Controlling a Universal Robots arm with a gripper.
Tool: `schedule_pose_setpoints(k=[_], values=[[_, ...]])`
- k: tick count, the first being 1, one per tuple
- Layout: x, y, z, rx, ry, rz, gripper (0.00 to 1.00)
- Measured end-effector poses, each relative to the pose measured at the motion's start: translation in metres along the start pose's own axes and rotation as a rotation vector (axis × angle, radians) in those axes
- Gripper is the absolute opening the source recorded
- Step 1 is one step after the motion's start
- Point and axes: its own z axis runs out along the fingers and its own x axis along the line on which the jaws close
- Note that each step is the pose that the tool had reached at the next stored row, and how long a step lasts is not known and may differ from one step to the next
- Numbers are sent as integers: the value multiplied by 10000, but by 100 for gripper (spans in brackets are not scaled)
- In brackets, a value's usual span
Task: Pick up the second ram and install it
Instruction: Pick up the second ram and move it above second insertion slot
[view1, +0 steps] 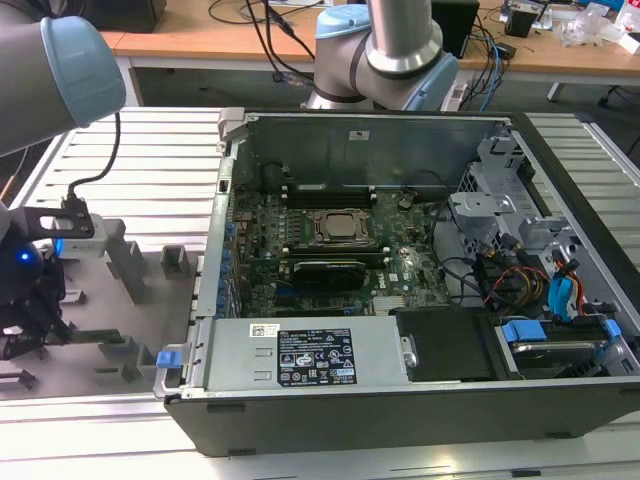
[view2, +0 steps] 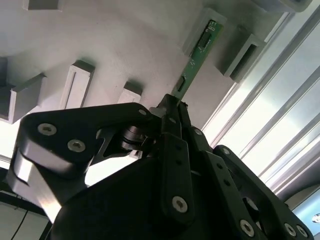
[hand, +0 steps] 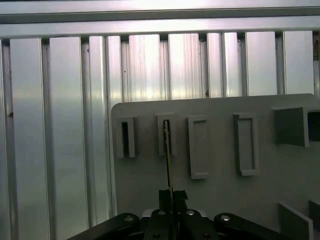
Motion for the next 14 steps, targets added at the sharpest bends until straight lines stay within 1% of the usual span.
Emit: schedule_pose_setpoints(k=[3, 4, 5, 6, 14], values=[[0, 0, -46, 0, 0, -1, 13], [-2, 1, -97, 0, 0, 0, 13], [-5, 1, -246, 0, 0, -1, 13], [-9, 2, -359, 0, 0, 0, 13], [-12, 3, -455, 0, 0, 0, 13]])
